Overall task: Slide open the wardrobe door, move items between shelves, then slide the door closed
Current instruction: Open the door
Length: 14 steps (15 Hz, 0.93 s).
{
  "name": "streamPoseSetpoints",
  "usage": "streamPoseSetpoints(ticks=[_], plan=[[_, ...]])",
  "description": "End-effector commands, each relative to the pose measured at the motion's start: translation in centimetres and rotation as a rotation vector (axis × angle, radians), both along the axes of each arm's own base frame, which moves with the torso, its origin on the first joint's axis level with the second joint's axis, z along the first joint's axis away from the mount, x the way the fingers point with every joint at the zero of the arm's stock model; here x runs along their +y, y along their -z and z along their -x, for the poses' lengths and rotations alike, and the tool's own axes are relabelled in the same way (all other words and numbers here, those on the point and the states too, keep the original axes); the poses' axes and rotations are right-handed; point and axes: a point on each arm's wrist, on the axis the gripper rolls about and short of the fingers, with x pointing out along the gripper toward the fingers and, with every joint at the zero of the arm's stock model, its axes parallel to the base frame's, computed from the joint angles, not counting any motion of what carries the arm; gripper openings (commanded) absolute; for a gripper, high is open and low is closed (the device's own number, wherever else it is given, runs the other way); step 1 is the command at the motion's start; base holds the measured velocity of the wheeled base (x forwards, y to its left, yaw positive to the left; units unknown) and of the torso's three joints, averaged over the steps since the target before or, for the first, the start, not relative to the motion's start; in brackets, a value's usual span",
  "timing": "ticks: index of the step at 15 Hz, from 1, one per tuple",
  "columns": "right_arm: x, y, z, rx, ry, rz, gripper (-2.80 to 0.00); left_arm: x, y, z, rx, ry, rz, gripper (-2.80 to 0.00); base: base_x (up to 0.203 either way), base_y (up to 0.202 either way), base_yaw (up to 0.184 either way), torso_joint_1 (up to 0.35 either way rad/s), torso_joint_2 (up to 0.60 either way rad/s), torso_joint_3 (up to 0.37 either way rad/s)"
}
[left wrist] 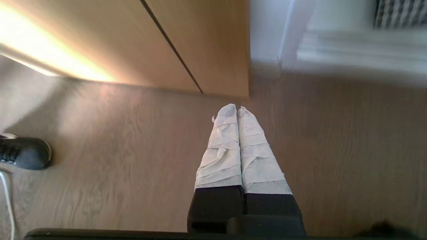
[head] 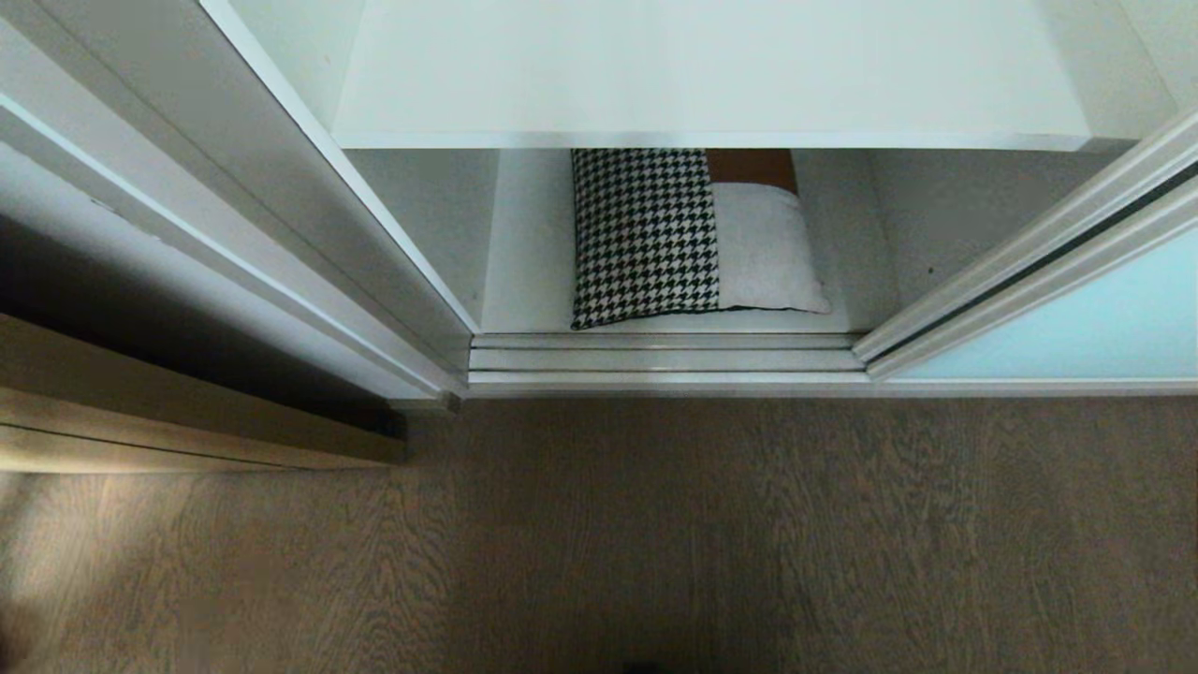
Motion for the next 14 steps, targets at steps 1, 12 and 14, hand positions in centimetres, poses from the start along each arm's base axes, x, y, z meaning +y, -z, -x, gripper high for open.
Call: streamPoseSetpoints(ticks=[1, 12, 14], plan=[[0.0, 0.0, 0.0, -0.001, 0.0, 0.0, -2.8, 0.0, 1.7, -0.7, 0.036, 0.013, -0.006, -2.8, 0.0, 0.0, 0.0, 0.0, 0.0, 0.0], [0.0, 0.0, 0.0, -0.001, 0.0, 0.0, -2.8, -0.5, 3.1, -1.2, 0.077, 0.232, 0.014, -2.8, 0.0, 0.0, 0.0, 0.0, 0.0, 0.0], [0.0, 0.0, 0.0, -0.001, 0.0, 0.0, -2.8, -0.5, 3.0, -1.1, 0.074, 0.231, 0.015, -2.8, 0.0, 0.0, 0.0, 0.0, 0.0, 0.0]])
